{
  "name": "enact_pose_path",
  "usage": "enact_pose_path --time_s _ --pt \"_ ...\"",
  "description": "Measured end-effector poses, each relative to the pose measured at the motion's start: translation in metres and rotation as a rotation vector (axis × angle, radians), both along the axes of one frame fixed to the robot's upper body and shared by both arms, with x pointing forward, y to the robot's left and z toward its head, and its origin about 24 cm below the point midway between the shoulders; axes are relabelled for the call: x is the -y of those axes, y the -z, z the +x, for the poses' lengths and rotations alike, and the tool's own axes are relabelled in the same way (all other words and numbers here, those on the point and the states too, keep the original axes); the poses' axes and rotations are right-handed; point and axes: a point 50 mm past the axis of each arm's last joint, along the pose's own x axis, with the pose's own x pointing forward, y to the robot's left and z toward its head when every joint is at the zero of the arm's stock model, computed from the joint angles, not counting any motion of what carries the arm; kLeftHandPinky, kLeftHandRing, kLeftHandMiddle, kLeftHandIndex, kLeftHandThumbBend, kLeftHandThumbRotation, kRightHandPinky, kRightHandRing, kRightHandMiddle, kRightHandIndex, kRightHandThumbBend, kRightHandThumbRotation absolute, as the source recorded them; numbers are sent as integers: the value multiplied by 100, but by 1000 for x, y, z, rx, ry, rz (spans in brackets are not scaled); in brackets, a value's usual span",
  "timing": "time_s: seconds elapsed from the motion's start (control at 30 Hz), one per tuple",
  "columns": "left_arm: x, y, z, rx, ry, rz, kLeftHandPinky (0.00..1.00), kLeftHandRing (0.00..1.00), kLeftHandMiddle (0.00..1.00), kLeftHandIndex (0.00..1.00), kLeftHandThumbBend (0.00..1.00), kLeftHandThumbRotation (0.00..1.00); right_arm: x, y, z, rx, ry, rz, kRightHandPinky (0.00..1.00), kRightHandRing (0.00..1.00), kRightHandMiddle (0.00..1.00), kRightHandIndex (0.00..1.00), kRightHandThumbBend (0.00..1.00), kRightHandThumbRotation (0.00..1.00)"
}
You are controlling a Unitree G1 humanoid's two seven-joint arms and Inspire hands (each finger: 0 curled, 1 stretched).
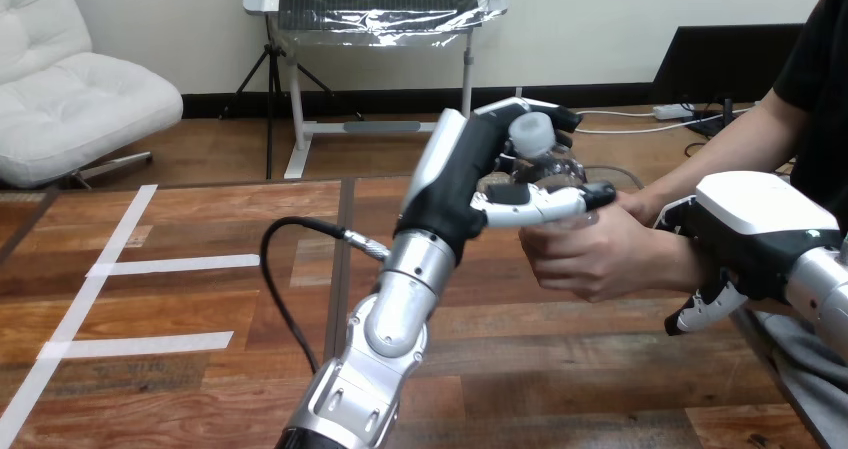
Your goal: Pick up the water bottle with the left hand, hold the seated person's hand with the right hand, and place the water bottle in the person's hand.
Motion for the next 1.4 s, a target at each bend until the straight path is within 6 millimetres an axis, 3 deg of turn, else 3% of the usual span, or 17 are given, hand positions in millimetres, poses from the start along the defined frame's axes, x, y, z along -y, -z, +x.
enact_pose_path --time_s 0.43,1.4 --pt "6 0 -3 27 17 44 100 100 100 100 100 77 1 2 0 -9 -6 -2 79 88 91 89 87 2" --pt "5 0 -3 34 5 45 100 100 100 100 100 78 2 3 0 -11 -7 -2 80 88 91 87 86 0"
